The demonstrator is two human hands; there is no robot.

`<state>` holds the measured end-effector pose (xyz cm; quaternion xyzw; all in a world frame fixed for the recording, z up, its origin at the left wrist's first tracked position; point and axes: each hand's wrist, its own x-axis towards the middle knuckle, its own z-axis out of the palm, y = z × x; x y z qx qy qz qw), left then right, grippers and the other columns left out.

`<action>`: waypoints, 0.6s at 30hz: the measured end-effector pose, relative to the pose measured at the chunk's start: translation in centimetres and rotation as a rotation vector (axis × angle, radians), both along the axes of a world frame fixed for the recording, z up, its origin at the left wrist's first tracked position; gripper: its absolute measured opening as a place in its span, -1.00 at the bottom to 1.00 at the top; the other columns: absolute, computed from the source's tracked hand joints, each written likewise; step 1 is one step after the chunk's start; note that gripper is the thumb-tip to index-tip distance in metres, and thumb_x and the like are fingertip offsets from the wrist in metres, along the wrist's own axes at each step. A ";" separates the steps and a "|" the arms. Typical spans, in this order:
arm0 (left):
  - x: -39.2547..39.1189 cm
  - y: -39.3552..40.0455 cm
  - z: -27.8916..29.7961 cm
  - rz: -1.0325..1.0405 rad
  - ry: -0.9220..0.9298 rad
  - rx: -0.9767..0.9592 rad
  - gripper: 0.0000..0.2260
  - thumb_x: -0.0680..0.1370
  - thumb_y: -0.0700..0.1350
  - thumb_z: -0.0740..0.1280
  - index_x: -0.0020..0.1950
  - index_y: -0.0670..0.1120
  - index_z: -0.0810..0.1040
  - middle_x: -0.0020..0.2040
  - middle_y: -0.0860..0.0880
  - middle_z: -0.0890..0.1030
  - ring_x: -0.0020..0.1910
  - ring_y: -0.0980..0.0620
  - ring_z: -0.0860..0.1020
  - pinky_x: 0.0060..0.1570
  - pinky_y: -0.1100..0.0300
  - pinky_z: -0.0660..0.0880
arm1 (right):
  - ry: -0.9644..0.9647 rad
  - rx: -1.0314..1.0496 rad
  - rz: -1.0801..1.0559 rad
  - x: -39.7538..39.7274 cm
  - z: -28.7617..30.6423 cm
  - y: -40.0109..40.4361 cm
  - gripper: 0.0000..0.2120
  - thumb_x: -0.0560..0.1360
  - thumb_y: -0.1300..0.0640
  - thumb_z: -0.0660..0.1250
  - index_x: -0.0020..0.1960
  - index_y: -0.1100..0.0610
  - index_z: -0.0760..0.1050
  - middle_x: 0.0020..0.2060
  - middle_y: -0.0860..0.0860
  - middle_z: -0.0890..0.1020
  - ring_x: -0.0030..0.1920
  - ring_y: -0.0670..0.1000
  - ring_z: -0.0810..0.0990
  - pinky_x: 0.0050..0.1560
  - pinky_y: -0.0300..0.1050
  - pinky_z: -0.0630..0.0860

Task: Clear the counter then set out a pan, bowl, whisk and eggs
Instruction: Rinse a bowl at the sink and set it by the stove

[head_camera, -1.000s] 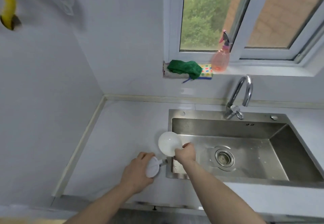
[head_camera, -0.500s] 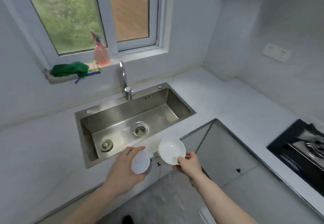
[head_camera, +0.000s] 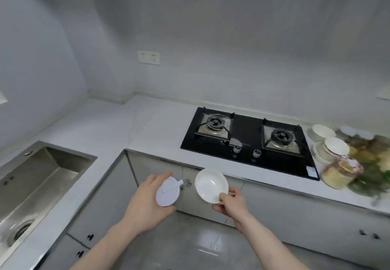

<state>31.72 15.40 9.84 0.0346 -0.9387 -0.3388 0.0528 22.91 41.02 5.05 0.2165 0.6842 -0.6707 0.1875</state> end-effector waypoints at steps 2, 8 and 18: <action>-3.5 2.9 0.5 -0.097 -0.008 -0.017 -0.19 0.29 0.12 0.51 0.50 0.26 0.29 0.30 0.30 0.38 0.27 0.16 0.43 0.22 0.24 0.42 | 0.007 -0.009 -0.093 -0.9 -0.3 3.8 -0.71 0.51 0.35 0.28 0.20 0.16 0.39 0.12 0.13 0.52 -0.24 0.19 0.75 -0.02 0.07 0.70; -13.4 11.1 0.6 -0.321 0.011 -0.013 -0.21 0.27 0.17 0.49 0.48 0.28 0.30 0.29 0.32 0.37 0.29 0.20 0.42 0.27 0.22 0.42 | 0.015 -0.009 -0.324 -3.9 -0.4 12.7 -0.72 0.52 0.37 0.26 0.20 0.19 0.37 0.18 0.19 0.51 -0.06 0.27 0.73 -0.11 0.01 0.71; -27.7 23.7 0.3 -0.629 -0.041 -0.038 -0.23 0.26 0.25 0.45 0.46 0.29 0.30 0.29 0.29 0.37 0.24 0.11 0.41 0.19 0.17 0.44 | -0.025 0.042 -0.641 -8.1 -0.1 25.0 -0.73 0.53 0.38 0.28 0.21 0.26 0.39 0.18 0.22 0.50 0.02 0.32 0.70 -0.37 -0.16 0.65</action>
